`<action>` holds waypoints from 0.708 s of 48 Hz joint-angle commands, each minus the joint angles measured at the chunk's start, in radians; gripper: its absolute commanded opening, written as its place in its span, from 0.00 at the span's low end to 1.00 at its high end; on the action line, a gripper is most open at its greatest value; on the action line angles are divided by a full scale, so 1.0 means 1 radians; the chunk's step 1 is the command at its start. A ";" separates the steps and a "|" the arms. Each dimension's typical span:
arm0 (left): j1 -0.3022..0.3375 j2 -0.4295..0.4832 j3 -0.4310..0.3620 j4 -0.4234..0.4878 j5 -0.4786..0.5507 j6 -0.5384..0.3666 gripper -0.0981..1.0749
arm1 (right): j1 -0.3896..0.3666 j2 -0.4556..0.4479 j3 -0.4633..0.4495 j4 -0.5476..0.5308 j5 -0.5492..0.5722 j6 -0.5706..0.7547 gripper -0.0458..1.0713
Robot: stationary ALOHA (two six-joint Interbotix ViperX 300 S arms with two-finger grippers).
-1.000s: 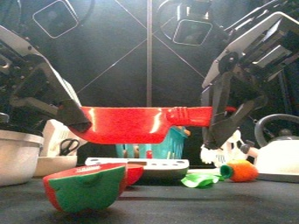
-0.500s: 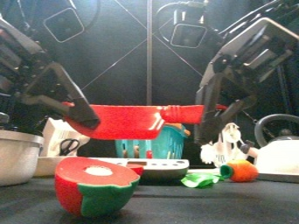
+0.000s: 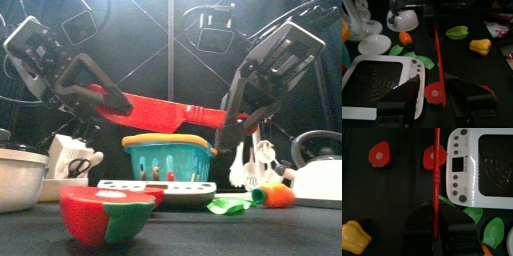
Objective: Drop knife
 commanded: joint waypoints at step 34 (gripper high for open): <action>0.040 -0.235 0.143 0.011 -0.184 0.120 0.74 | -0.169 -0.066 0.057 0.034 0.031 -0.008 0.18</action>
